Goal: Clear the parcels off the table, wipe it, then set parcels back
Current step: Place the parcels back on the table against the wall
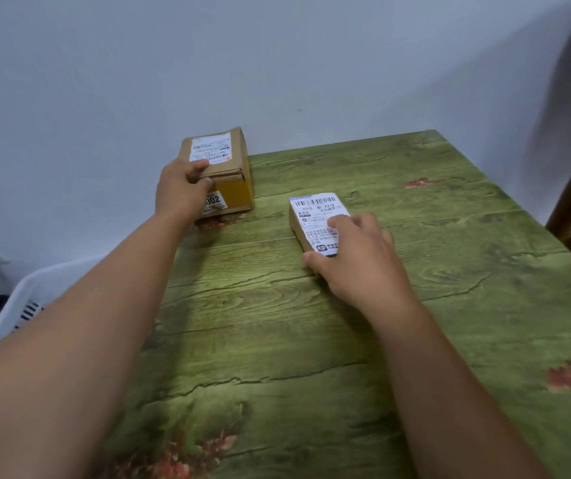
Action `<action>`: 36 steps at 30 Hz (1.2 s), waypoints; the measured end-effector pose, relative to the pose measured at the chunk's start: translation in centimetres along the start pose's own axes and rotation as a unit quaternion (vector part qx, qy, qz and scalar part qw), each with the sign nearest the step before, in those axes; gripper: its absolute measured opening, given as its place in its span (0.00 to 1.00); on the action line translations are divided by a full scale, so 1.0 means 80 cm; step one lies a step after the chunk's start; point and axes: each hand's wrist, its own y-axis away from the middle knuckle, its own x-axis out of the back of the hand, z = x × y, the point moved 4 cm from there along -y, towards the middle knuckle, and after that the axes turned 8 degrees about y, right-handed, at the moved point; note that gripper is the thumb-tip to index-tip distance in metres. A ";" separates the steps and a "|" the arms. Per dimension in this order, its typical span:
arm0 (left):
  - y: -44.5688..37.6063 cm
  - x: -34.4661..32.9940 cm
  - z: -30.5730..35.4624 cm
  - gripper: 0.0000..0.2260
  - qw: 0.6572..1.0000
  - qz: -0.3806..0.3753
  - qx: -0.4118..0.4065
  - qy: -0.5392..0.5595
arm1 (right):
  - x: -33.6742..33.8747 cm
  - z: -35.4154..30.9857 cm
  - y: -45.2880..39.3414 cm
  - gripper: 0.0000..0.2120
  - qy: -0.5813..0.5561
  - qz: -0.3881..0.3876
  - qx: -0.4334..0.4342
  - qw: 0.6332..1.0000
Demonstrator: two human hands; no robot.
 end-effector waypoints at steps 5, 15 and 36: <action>-0.021 -0.010 -0.008 0.16 1.000 0.010 0.003 -0.014 | -0.003 -0.004 -0.012 0.30 0.007 -0.002 0.011 1.000; -0.045 -0.017 -0.014 0.17 0.985 0.115 0.109 -0.070 | -0.007 -0.005 -0.017 0.28 0.029 -0.002 0.026 0.999; 0.104 -0.083 0.066 0.17 0.981 -0.179 -0.066 -0.035 | 0.002 -0.015 -0.003 0.27 0.000 0.022 0.022 0.999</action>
